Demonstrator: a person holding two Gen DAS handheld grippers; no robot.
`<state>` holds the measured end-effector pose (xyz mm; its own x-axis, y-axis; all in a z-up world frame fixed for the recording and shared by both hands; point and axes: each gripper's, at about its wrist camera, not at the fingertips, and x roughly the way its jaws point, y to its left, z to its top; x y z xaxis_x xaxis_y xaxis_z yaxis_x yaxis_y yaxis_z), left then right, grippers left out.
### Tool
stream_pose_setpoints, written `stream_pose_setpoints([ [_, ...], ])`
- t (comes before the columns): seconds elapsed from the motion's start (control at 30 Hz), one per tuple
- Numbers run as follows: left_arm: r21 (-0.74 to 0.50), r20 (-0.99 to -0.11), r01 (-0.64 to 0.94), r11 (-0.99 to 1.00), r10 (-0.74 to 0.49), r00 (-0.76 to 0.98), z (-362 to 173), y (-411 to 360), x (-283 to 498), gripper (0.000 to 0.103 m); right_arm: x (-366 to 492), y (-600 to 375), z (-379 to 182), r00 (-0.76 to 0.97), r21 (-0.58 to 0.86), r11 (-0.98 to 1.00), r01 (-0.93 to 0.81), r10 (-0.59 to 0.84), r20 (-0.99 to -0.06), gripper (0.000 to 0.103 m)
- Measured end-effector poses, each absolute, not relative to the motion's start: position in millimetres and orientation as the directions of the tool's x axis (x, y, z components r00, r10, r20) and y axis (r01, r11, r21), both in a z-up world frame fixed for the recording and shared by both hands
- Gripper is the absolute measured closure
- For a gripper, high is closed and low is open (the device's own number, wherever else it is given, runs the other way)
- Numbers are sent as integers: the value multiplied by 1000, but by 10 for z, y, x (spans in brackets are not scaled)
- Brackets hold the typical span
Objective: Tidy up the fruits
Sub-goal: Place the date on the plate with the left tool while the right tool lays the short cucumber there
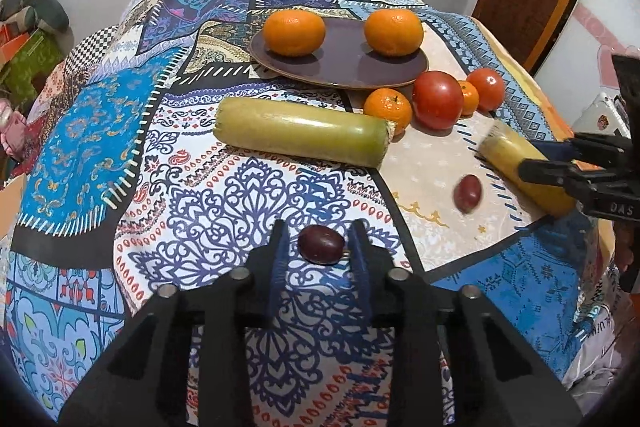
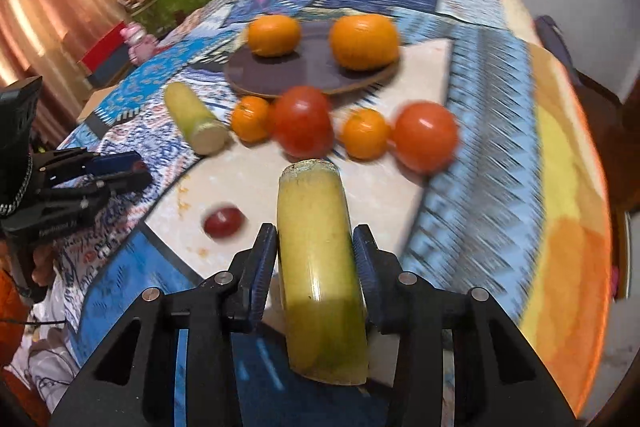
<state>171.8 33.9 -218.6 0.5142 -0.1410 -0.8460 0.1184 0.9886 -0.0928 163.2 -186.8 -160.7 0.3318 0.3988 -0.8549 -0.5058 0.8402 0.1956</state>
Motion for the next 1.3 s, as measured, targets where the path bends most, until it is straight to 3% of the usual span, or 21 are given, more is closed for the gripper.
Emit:
stream_pose_setpoints([
  [0.23,-69,-845,126,990,-125,520,-2159,302,1689,80,1583,-1825,-1739,330,166,850,-500,364,-871,63],
  [0.33,-78,-844,124,989,-131,521,-2134,321,1678,81,1590,-1837,-1721,343,183,852,-490,382,-858,67],
  [0.67,-93,-802,123,988,-147,579,-1832,363,1718,81,1635,-1818,-1376,412,220,839,-498,452,-791,67],
  [1.0,-76,-749,117,990,-134,649,-1519,371,2111,81,2093,-1521,-1049,497,208,830,-517,488,-717,67],
  [1.3,-72,-748,102,992,-121,653,-1531,403,2633,81,2484,-1178,-1071,483,230,820,-525,509,-713,67],
])
